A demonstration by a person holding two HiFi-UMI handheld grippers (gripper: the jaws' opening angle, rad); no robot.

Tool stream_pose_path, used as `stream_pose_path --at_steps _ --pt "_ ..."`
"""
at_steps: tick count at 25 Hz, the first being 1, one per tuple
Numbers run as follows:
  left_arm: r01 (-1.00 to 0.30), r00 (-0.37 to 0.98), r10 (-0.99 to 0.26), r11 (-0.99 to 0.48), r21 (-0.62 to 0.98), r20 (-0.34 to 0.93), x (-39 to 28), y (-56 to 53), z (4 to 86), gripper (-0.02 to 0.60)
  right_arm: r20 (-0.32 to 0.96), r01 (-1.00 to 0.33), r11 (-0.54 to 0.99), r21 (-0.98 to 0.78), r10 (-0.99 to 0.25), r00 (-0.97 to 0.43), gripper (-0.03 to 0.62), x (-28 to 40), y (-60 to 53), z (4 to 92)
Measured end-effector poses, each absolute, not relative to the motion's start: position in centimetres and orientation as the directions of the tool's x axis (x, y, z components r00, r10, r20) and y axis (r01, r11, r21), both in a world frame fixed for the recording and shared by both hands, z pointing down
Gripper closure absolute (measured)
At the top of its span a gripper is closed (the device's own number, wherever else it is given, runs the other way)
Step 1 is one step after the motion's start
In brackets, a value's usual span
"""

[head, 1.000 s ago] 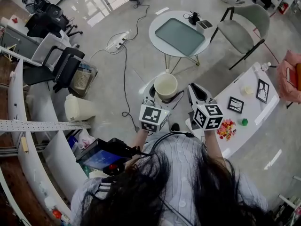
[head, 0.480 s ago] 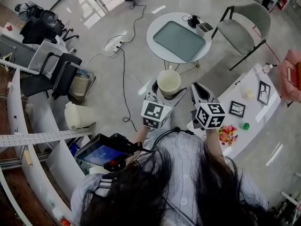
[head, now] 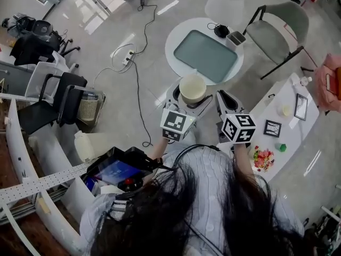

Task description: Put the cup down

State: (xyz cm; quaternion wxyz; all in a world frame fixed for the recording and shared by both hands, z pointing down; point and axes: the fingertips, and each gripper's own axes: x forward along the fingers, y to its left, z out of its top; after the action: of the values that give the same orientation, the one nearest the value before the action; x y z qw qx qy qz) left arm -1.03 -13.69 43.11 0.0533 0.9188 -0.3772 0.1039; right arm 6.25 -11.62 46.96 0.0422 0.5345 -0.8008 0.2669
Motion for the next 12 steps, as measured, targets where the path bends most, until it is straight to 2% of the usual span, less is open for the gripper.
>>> stream_pose_path --at_steps 12 --pt "-0.646 0.739 -0.620 -0.764 0.013 0.264 -3.6 -23.4 46.2 0.115 0.417 -0.912 0.170 -0.373 -0.847 -0.329 0.533 6.0 -18.8 49.1"
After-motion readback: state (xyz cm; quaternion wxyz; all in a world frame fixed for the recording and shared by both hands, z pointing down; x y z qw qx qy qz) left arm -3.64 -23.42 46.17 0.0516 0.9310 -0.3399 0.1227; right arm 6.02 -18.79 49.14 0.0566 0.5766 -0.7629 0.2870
